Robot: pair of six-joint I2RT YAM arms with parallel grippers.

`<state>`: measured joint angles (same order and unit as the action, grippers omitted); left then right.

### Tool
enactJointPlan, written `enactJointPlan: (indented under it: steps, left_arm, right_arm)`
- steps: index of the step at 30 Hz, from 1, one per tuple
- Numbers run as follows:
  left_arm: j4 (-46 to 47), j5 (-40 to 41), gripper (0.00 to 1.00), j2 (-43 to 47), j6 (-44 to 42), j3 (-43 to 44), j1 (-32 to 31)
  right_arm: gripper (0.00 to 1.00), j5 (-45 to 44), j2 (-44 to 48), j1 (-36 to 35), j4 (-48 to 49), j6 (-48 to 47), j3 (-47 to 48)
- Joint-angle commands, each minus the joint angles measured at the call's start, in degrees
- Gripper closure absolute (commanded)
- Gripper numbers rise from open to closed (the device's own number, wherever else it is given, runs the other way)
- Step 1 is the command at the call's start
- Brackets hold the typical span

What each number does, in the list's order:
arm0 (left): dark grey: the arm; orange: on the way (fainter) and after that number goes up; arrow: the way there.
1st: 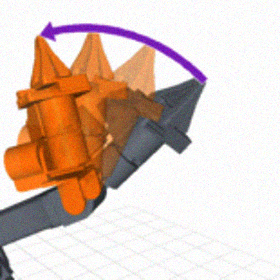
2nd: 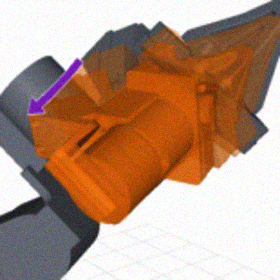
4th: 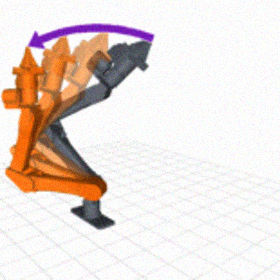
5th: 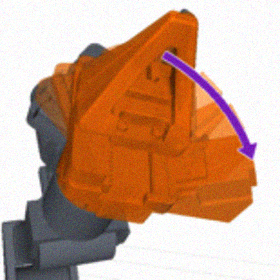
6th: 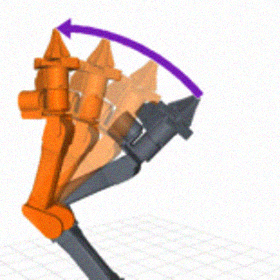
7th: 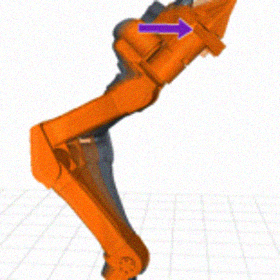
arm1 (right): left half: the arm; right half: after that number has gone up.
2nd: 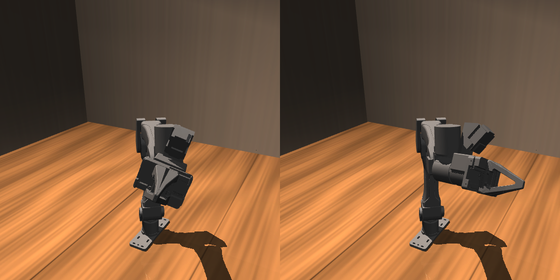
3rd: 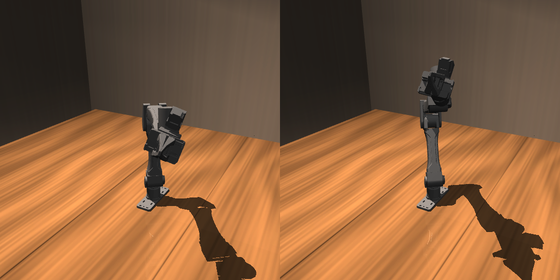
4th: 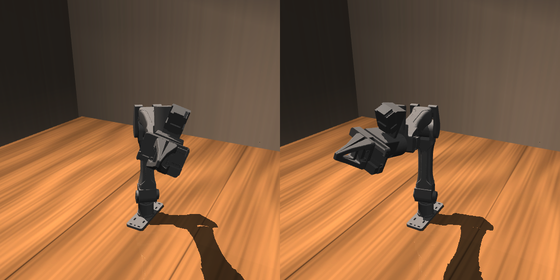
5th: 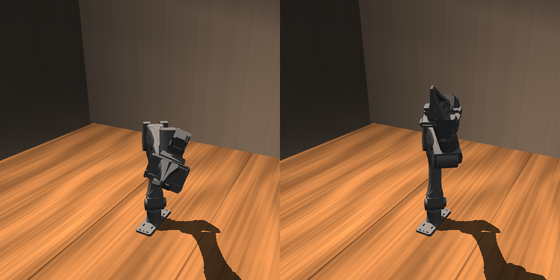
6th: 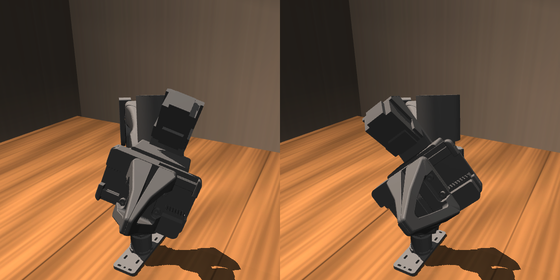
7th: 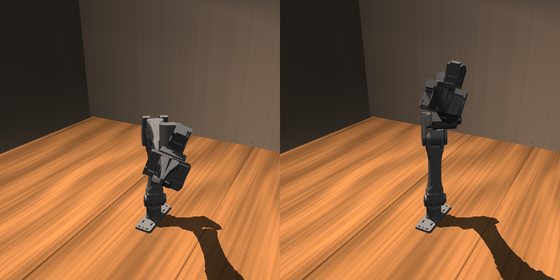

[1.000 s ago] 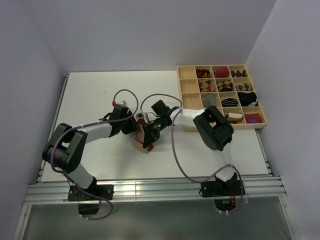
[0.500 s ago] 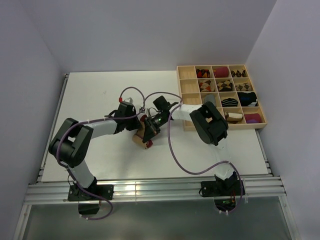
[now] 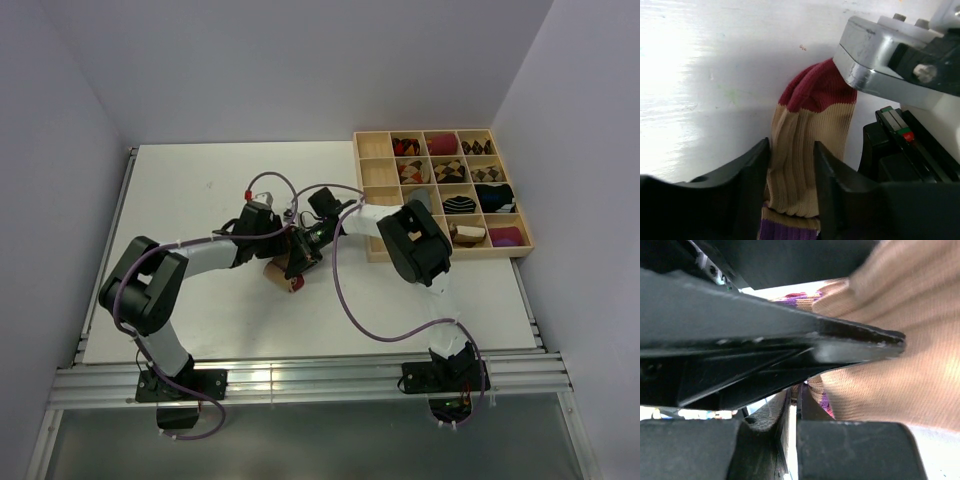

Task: Roll the socks
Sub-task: Roll the sock at the center of the board.

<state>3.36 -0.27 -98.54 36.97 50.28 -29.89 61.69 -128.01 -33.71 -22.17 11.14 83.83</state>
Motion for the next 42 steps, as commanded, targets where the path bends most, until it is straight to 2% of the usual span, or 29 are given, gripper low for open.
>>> enactJointPlan:
  steps: [1, 2, 7, 13, 16, 17, 21, 24, 34, 40, 42]
  left_arm:
    - [-2.20, 3.43, 0.52, 0.89, -1.46, 3.33, -0.43]
    - [-3.08, 4.22, 0.47, 1.24, -1.12, 3.77, -0.43]
    - [-10.64, 10.90, 0.34, 6.33, 3.54, 5.35, -0.43]
    - [-19.69, 17.76, 0.32, 15.81, 18.29, 1.67, -0.43]
    - [-17.96, 16.01, 0.32, 21.26, 24.19, -5.09, -0.43]
    - [-14.46, 13.40, 0.31, 22.50, 26.03, -7.11, -0.35]
    - [-7.41, 9.33, 0.30, 25.85, 27.19, -15.02, -0.43]
    - [-4.68, 8.71, 0.29, 25.51, 27.01, -15.91, -0.52]
    - [1.39, 8.18, 0.37, 17.34, 28.33, -16.97, -0.52]
    - [-1.24, 8.36, 0.50, 13.47, 28.42, -16.09, -0.87]
    - [-3.17, 8.53, 0.58, 12.59, 28.16, -15.39, -0.87]
  right_arm:
    - [1.00, -13.43, -2.60, 1.02, 0.82, 0.03, -0.42]
    - [1.00, -13.87, -2.60, 1.02, 0.82, 0.29, -0.51]
    - [1.00, -15.81, -1.37, 1.02, 1.52, 1.34, -1.39]
    - [1.00, -16.60, -0.67, 1.02, 2.84, 2.92, -2.27]
    - [1.00, -16.87, -0.32, 0.93, 3.28, 3.28, -2.79]
    - [1.00, -17.04, -0.14, 0.84, 3.45, 3.36, -2.88]
    - [1.00, -17.66, 0.30, 0.76, 3.45, 3.28, -2.97]
    - [1.00, -17.83, 0.13, 0.49, 3.37, 3.28, -2.71]
    - [1.00, -18.01, 0.48, 0.05, 4.77, 4.24, -3.50]
    - [1.00, -18.62, 1.09, 0.05, 5.56, 4.95, -3.94]
    - [1.00, -18.89, 1.62, 0.05, 6.52, 5.30, -4.64]
